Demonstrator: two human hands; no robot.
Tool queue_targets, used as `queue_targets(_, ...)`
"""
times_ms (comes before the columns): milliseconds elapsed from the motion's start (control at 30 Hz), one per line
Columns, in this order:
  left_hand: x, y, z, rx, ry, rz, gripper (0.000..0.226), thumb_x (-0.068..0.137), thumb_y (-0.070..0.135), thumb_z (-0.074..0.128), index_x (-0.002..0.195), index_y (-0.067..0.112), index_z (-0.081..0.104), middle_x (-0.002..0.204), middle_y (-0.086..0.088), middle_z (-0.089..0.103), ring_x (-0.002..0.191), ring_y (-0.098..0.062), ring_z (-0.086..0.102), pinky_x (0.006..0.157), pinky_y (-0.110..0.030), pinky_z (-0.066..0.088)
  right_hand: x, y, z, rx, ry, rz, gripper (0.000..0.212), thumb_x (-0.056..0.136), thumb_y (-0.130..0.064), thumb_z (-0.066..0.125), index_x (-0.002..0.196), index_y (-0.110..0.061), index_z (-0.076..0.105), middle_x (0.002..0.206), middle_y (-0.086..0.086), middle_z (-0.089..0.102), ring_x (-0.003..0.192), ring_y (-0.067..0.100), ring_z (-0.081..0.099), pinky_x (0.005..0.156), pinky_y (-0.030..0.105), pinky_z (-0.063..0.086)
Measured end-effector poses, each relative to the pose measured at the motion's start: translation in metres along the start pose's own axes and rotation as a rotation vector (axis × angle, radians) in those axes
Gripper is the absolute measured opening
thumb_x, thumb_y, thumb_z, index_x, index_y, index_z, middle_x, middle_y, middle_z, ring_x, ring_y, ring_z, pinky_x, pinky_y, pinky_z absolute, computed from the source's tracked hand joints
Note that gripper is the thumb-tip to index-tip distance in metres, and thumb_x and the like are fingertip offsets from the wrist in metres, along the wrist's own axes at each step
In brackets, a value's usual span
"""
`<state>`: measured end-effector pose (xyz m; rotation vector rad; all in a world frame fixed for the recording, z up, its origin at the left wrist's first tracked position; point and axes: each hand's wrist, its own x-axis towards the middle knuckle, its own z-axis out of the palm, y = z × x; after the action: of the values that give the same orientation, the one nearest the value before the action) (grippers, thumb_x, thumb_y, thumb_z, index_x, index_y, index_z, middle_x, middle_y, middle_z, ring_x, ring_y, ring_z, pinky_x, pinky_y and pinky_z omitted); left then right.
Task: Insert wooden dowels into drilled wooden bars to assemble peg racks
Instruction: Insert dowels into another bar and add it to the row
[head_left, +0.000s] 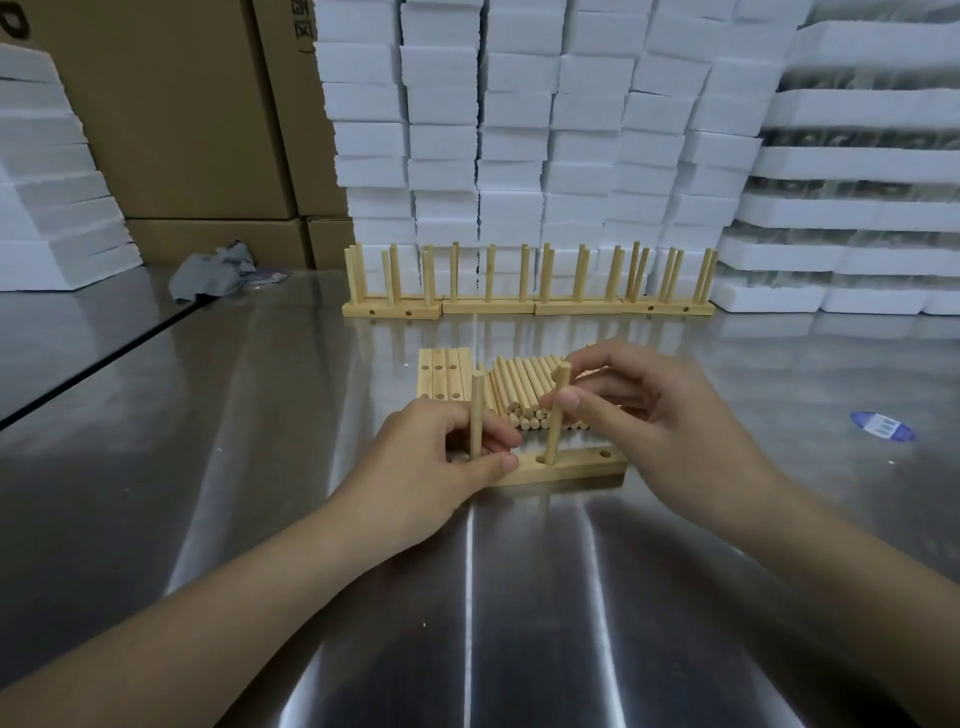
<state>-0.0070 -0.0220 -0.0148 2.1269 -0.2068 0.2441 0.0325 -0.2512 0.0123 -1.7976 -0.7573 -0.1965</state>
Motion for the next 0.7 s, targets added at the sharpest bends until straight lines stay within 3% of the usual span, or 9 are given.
queue_targets(133, 0.0012, -0.0016, 0.0012, -0.024, -0.007, 0.004, 0.012, 0.089, 0.023, 0.086, 0.095, 0.033, 0.082, 0.089, 0.012, 0.078, 0.089, -0.007, 0.072, 0.086, -0.031, 0.056, -0.0007, 0.0026, 0.0041, -0.04, -0.03, -0.048, 0.016, 0.096, -0.027, 0.071, 0.112, -0.029, 0.071, 0.099, -0.011, 0.082, 0.098, 0.006, 0.077, 0.079, 0.016, 0.055)
queue_targets(200, 0.0018, -0.0025, 0.001, -0.036, -0.012, 0.007, 0.012, 0.089, 0.023, 0.086, 0.096, 0.032, 0.082, 0.089, 0.011, 0.078, 0.09, -0.008, 0.072, 0.086, -0.03, 0.056, -0.001, 0.0027, 0.0069, -0.079, -0.039, -0.057, 0.018, 0.099, -0.021, 0.071, 0.114, -0.032, 0.071, 0.102, -0.015, 0.081, 0.101, 0.004, 0.076, 0.078, 0.013, 0.053)
queue_targets(333, 0.0018, -0.0032, -0.0001, -0.031, -0.029, 0.019, 0.012, 0.09, 0.024, 0.085, 0.098, 0.033, 0.082, 0.091, 0.013, 0.078, 0.091, -0.007, 0.072, 0.088, -0.033, 0.058, -0.0014, 0.0029, 0.0094, -0.118, -0.019, -0.036, 0.019, 0.101, -0.022, 0.07, 0.117, -0.032, 0.072, 0.103, -0.017, 0.08, 0.104, 0.002, 0.075, 0.088, 0.03, 0.06)
queue_targets(400, 0.0019, -0.0031, 0.0, -0.035, -0.033, 0.018, 0.012, 0.09, 0.024, 0.085, 0.098, 0.033, 0.082, 0.092, 0.013, 0.078, 0.092, -0.008, 0.073, 0.091, -0.038, 0.059, -0.001, 0.0037, 0.0084, -0.129, 0.011, -0.019, 0.017, 0.1, -0.023, 0.071, 0.114, -0.032, 0.071, 0.1, -0.017, 0.08, 0.101, 0.003, 0.075, 0.087, 0.036, 0.059)
queue_targets(567, 0.0018, -0.0039, 0.0013, -0.033, -0.042, 0.034, 0.012, 0.091, 0.024, 0.085, 0.098, 0.033, 0.081, 0.094, 0.012, 0.078, 0.093, -0.009, 0.073, 0.094, -0.043, 0.06, 0.0006, 0.0054, 0.0048, -0.152, 0.038, 0.022, 0.014, 0.098, -0.029, 0.073, 0.111, -0.032, 0.07, 0.094, -0.015, 0.08, 0.096, 0.004, 0.074, 0.073, 0.028, 0.047)
queue_targets(700, 0.0017, -0.0045, 0.0012, -0.033, -0.058, 0.046, 0.013, 0.091, 0.024, 0.084, 0.1, 0.033, 0.081, 0.097, 0.01, 0.079, 0.097, -0.011, 0.074, 0.096, -0.046, 0.059, -0.0016, 0.0071, 0.0066, -0.16, 0.015, 0.024, 0.026, 0.091, -0.035, 0.082, 0.116, -0.034, 0.075, 0.097, -0.014, 0.079, 0.098, 0.008, 0.075, 0.081, 0.038, 0.06)
